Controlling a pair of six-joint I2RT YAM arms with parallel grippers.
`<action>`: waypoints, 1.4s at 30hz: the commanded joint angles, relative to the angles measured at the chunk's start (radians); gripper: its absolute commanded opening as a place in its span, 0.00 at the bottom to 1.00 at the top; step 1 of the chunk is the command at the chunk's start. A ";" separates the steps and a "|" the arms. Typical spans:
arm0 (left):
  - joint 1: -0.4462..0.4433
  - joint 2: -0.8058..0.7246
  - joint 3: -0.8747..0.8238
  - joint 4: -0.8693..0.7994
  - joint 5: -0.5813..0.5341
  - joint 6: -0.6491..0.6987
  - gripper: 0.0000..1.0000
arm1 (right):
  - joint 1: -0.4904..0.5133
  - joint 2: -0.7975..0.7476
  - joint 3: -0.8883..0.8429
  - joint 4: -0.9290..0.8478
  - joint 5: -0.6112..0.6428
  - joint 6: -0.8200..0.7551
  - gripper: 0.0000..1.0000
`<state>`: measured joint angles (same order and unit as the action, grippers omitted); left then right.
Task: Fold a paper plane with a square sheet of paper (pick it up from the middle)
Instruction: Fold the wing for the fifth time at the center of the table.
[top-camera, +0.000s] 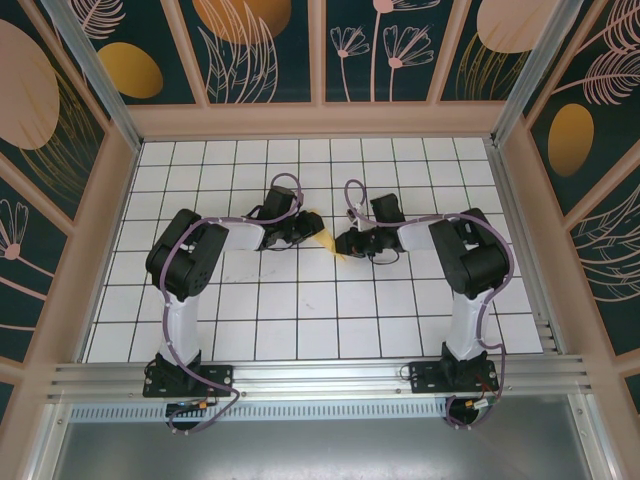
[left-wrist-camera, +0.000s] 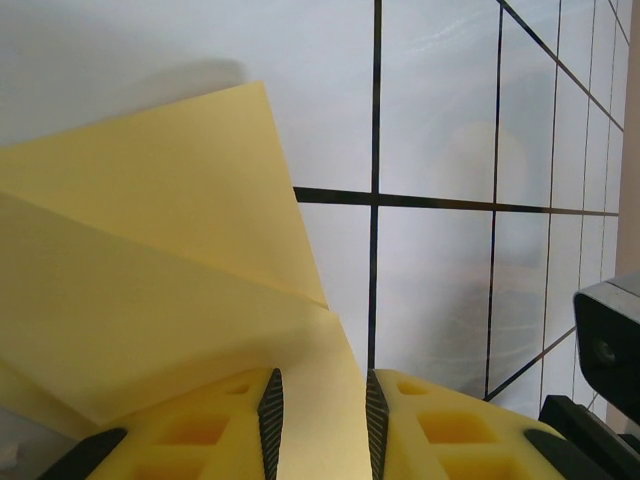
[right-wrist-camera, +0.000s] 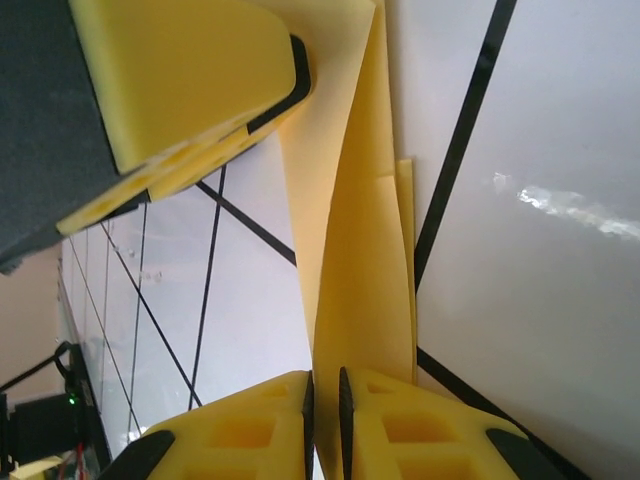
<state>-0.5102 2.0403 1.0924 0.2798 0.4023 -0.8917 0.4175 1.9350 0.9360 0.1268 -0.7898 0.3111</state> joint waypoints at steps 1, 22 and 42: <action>0.008 0.049 0.001 -0.090 -0.071 0.014 0.30 | -0.010 -0.030 -0.015 -0.076 0.010 -0.090 0.15; 0.010 0.057 0.009 -0.108 -0.083 0.027 0.31 | -0.056 -0.020 -0.045 -0.057 -0.027 -0.014 0.10; 0.009 0.060 0.011 -0.113 -0.085 0.031 0.23 | 0.113 -0.004 0.212 -0.230 0.213 -0.035 0.11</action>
<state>-0.5098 2.0468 1.1095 0.2420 0.3874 -0.8906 0.5156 1.8767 1.1088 -0.0284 -0.5900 0.2935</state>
